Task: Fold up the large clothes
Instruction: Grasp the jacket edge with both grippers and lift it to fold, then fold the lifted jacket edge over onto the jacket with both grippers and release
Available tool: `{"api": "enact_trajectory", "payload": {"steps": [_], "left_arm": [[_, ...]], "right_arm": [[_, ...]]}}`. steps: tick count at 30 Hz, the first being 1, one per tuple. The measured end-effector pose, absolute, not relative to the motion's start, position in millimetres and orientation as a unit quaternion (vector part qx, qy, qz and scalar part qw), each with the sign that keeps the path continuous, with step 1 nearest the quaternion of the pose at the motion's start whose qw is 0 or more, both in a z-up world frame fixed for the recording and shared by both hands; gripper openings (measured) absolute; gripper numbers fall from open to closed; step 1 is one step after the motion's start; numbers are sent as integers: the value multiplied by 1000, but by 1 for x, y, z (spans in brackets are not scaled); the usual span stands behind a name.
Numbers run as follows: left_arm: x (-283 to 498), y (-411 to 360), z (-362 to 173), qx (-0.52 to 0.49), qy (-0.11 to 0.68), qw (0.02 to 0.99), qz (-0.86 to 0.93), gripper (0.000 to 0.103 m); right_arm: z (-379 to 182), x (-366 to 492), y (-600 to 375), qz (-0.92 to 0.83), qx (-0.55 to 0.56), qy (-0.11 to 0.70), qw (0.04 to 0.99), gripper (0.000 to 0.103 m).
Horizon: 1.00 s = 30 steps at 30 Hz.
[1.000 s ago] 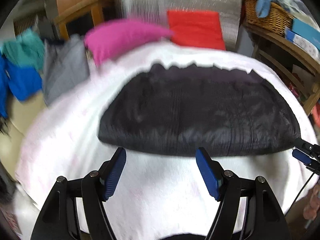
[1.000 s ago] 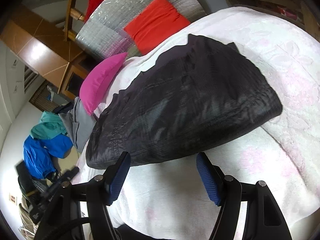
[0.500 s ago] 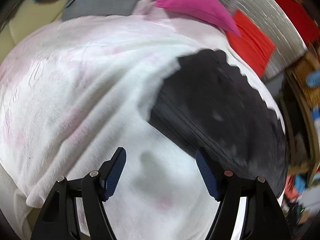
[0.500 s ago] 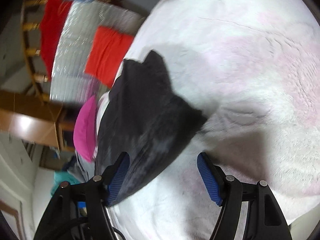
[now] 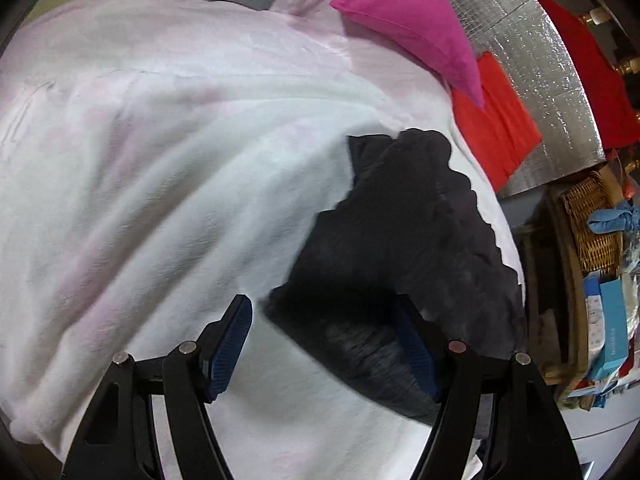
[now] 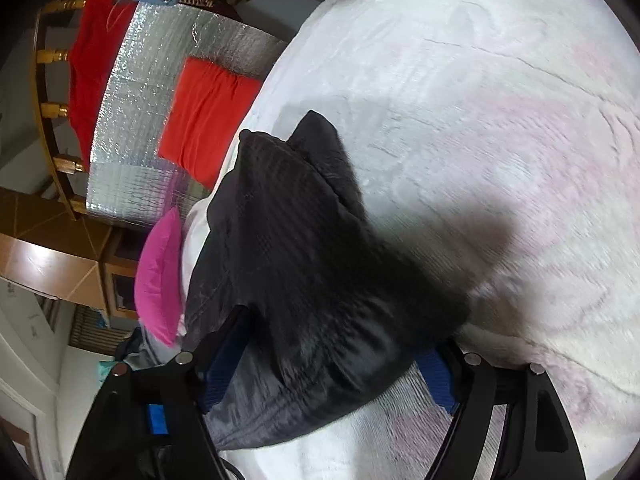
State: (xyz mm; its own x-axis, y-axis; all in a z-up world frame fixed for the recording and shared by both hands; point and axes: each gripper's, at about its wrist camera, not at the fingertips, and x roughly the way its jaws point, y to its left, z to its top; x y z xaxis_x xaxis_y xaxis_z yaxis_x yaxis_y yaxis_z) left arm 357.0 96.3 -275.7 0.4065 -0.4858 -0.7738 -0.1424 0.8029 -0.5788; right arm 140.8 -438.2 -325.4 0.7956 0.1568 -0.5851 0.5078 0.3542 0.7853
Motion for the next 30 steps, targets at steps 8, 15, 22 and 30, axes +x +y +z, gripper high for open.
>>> {"api": "enact_trajectory", "payload": {"steps": [8, 15, 22, 30], "left_arm": [[359, 83, -266, -252, 506, 818, -110, 33], [332, 80, -244, -213, 477, 845, -117, 22], [347, 86, -260, -207, 518, 823, -103, 41], [333, 101, -242, -203, 492, 840, -110, 54]], "right_arm": [[-312, 154, -421, -149, 443, 302, 831, 51], [-304, 129, -413, -144, 428, 285, 845, 41], [-313, 130, -429, -120, 473, 310, 816, 55], [-297, 94, -450, -145, 472, 276, 825, 66]]}}
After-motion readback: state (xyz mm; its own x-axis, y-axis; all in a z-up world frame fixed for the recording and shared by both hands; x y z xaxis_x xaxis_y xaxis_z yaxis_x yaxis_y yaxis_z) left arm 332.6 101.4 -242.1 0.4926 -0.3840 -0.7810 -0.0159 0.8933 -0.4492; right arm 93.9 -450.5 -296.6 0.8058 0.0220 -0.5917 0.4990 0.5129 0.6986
